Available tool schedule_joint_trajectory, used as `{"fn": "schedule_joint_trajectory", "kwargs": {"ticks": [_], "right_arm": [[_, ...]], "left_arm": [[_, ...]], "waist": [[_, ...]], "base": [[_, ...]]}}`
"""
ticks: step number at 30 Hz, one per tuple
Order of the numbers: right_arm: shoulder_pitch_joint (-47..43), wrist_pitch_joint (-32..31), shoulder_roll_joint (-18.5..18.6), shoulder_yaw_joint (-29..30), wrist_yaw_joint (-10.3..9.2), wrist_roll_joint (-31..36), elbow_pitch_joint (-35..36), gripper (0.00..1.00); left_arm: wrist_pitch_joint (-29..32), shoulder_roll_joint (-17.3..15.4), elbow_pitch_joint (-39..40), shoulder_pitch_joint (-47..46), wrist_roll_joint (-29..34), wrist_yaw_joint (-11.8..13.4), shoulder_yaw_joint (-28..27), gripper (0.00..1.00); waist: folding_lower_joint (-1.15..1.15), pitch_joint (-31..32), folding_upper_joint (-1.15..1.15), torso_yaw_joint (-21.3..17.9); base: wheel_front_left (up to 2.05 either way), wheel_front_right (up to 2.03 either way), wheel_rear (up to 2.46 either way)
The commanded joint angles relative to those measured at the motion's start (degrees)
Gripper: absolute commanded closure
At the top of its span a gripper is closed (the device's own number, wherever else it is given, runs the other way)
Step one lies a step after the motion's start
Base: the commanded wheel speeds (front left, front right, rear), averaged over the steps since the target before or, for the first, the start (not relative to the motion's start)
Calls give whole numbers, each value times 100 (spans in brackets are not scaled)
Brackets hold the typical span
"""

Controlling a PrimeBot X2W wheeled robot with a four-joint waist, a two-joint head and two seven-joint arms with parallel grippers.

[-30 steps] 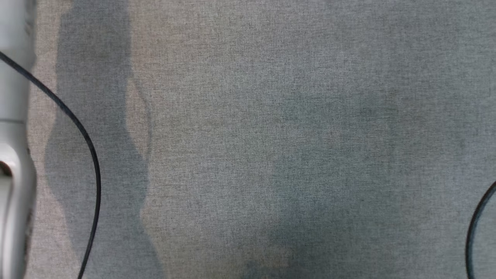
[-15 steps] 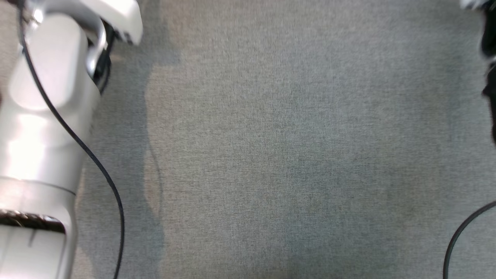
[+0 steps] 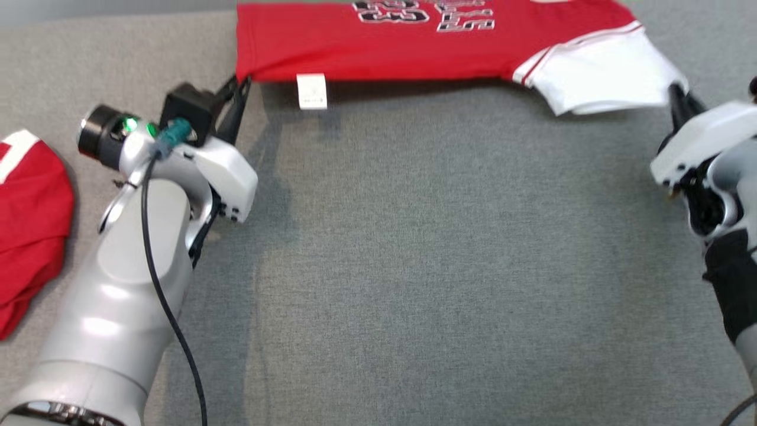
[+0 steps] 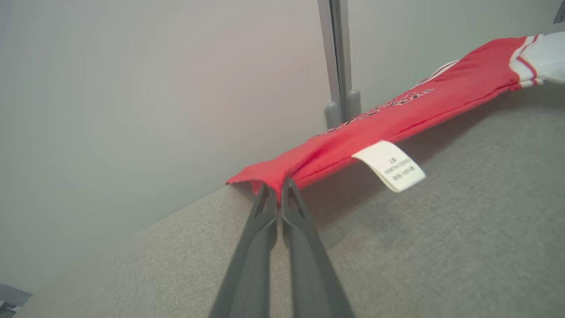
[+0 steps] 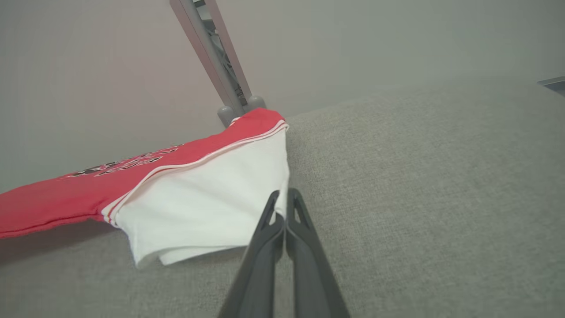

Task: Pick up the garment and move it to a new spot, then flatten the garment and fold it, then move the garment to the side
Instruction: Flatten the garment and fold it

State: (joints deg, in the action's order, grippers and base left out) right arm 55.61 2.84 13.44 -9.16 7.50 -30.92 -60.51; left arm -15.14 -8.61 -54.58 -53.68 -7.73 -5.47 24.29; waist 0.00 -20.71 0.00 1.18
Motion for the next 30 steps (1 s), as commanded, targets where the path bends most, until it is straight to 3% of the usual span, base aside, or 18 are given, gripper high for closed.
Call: {"fn": "schedule_joint_trajectory", "kwargs": {"ticks": [1,16,30], "right_arm": [[-137,-67,87,-31,-1,-50,3,100],[-1658,-1183,701,-695,-3,-965,678,100],[-2809,-2756,1284,-762,-3,-1687,1758,100]], "left_arm": [[-9,-84,1,100,55,39,13,100],[-8,-224,-309,1295,259,-91,549,100],[52,-460,-228,2102,221,-185,1201,100]], "waist": [[0,205,0,-39],[0,1037,0,-5],[0,1543,0,130]], "base": [[0,0,0],[0,0,0],[0,0,0]]}}
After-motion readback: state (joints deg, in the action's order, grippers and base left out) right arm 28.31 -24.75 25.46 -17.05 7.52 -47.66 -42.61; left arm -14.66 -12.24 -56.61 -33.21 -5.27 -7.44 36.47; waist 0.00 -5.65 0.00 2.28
